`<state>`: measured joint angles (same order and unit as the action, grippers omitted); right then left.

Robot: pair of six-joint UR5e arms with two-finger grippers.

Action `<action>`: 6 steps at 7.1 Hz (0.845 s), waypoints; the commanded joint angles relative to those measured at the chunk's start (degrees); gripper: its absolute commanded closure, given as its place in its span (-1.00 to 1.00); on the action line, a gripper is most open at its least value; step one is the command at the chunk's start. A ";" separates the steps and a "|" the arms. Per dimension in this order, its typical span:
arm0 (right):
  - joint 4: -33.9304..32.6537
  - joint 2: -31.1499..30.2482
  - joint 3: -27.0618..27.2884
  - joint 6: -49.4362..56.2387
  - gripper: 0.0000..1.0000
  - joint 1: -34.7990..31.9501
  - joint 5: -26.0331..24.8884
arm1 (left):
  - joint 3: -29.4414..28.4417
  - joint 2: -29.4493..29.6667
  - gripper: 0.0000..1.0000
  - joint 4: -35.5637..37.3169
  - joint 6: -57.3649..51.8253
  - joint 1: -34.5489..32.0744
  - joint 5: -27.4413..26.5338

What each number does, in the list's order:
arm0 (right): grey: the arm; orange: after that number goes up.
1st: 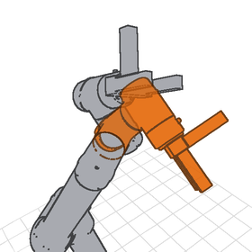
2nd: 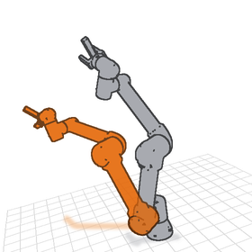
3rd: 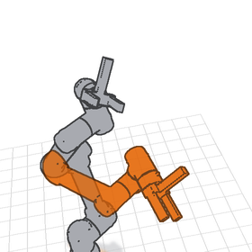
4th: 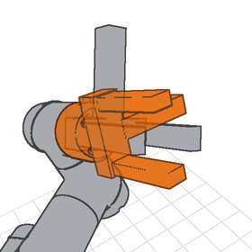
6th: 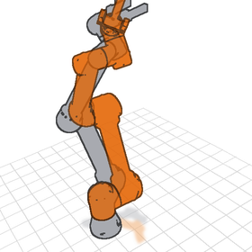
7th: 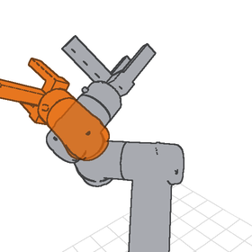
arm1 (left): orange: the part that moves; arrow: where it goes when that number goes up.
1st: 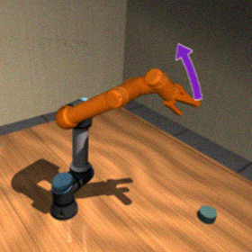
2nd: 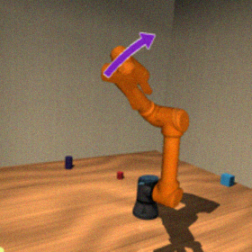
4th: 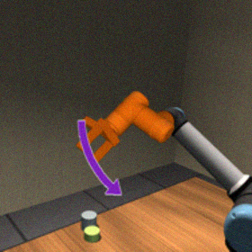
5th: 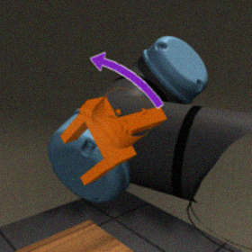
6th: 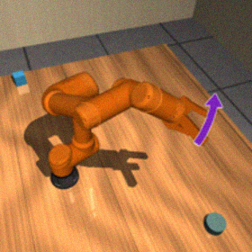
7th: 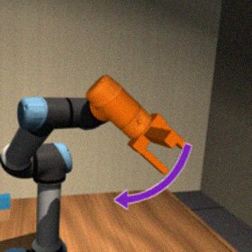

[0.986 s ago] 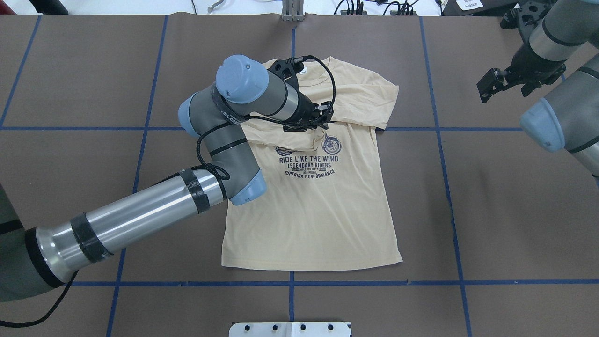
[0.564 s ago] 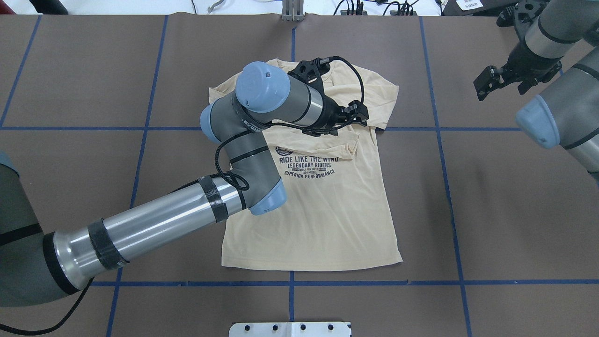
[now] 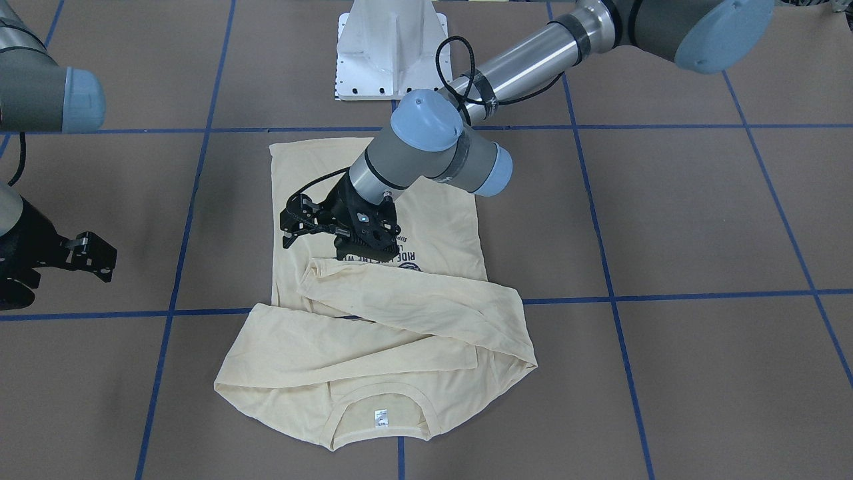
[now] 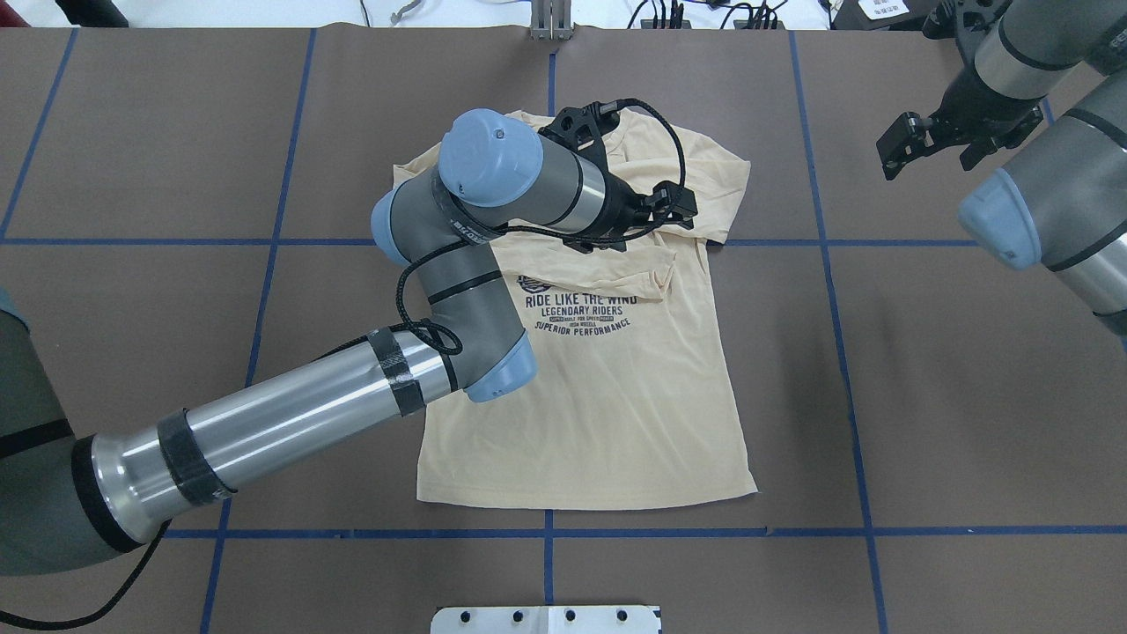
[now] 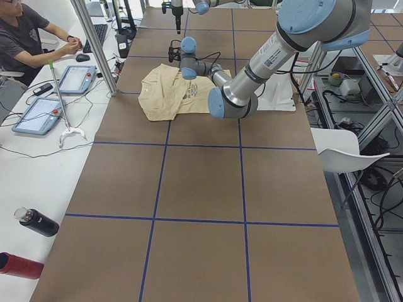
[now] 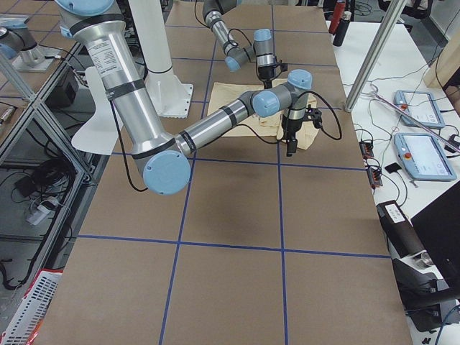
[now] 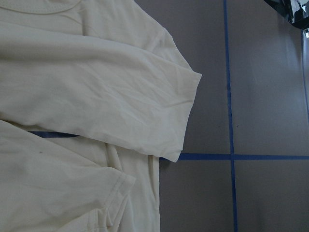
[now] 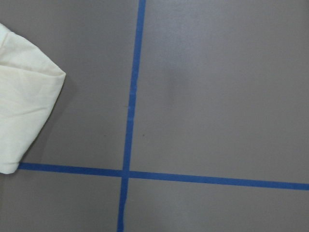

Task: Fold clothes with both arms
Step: 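Release the sleeve with the left gripper while the right gripper moves to the hem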

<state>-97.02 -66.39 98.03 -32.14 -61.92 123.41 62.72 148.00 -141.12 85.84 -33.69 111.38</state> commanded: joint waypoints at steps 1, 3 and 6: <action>0.08 -1.01 7.22 -9.55 -1.00 4.94 1.83 | 15.40 -8.02 -0.98 11.77 -0.32 -1.98 3.65; 0.08 -4.43 15.32 -17.06 -1.00 11.62 1.84 | 36.84 -18.31 -0.98 27.75 -5.13 -2.25 3.67; 19.90 -11.33 15.53 -34.41 -1.00 26.45 -5.31 | 50.72 -26.53 -0.98 32.03 -7.59 -3.39 3.58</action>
<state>-88.83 -73.18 113.46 -58.55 -41.71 122.60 109.26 123.60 -111.07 79.93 -36.58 114.98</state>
